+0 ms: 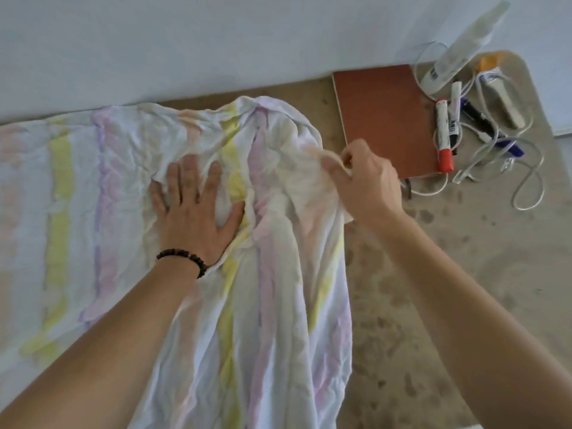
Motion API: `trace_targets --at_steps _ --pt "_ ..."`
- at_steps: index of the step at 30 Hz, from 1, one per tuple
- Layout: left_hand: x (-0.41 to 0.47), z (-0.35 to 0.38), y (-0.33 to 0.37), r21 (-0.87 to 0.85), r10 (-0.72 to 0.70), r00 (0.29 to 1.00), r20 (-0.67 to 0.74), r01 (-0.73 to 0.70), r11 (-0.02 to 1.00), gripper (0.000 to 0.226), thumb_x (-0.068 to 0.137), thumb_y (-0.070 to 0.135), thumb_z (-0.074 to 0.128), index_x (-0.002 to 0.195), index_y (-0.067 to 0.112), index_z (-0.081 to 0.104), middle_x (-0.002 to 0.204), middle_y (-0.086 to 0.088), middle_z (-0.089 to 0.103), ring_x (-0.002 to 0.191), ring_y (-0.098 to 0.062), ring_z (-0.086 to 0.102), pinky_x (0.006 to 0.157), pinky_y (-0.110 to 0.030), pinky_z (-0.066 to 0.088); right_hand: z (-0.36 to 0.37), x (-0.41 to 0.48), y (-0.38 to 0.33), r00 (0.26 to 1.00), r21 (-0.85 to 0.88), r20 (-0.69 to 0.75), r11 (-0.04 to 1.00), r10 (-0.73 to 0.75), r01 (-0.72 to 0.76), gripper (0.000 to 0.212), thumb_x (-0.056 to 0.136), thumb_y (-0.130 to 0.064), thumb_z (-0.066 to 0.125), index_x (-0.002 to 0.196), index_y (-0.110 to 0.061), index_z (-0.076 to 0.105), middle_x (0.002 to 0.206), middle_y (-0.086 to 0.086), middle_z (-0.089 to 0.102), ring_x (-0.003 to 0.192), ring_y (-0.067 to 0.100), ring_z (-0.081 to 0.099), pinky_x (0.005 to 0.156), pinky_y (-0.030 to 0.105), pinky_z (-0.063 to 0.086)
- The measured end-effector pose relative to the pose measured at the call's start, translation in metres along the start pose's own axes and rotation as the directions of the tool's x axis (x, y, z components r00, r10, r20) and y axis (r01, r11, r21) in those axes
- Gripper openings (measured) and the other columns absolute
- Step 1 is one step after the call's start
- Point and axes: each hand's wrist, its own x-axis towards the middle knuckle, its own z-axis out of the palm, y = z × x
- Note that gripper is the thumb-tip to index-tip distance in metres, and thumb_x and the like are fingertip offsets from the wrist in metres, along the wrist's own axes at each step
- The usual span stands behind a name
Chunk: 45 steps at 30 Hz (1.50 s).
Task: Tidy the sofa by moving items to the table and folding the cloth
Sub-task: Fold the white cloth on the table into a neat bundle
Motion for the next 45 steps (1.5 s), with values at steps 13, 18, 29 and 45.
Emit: trace_targets --at_steps 13,18,29,45 --pt "-0.013 -0.008 0.012 0.061 -0.09 0.993 -0.074 0.094 0.994 0.075 0.094 0.067 0.015 0.154 0.022 0.017 0.16 -0.02 0.003 0.148 -0.038 0.003 0.114 -0.065 0.003 0.013 -0.06 0.072 0.915 -0.063 -0.252 0.949 -0.315 0.309 0.052 0.093 -0.027 0.062 0.141 -0.013 0.048 0.151 0.02 0.034 0.135 0.039 0.038 0.108 0.046 0.032" --pt "-0.104 -0.022 0.076 -0.197 -0.145 0.893 -0.426 0.065 0.978 0.037 0.1 0.035 0.041 0.122 0.01 0.058 0.134 -0.02 0.051 0.124 -0.039 0.046 0.1 -0.056 0.038 0.018 -0.102 0.114 0.961 0.03 -0.163 0.973 -0.222 0.229 0.061 0.098 -0.038 0.055 0.147 -0.005 0.037 0.151 0.02 0.032 0.137 0.036 0.031 0.113 0.046 0.027" --pt "-0.308 0.021 0.24 -0.328 -0.31 0.932 -0.189 0.237 0.914 0.011 0.081 0.028 0.07 0.088 0.02 0.067 0.09 -0.002 0.057 0.08 -0.025 0.053 0.065 -0.036 0.042 0.013 -0.106 0.116 0.977 0.123 -0.165 0.98 -0.137 0.158 0.039 0.101 -0.04 0.047 0.111 -0.003 0.054 0.125 0.014 0.051 0.124 0.033 0.04 0.107 0.04 0.025" --pt "-0.303 0.02 0.297 -0.309 -0.601 0.752 -0.272 0.523 0.794 0.014 0.089 0.017 0.062 0.099 0.016 0.072 0.109 -0.007 0.065 0.102 -0.033 0.058 0.079 -0.045 0.045 -0.038 -0.09 0.125 0.971 0.501 0.205 0.866 -0.124 0.004 0.031 0.097 -0.029 0.057 0.121 -0.009 0.054 0.12 0.011 0.06 0.125 0.029 0.045 0.108 0.042 0.032"
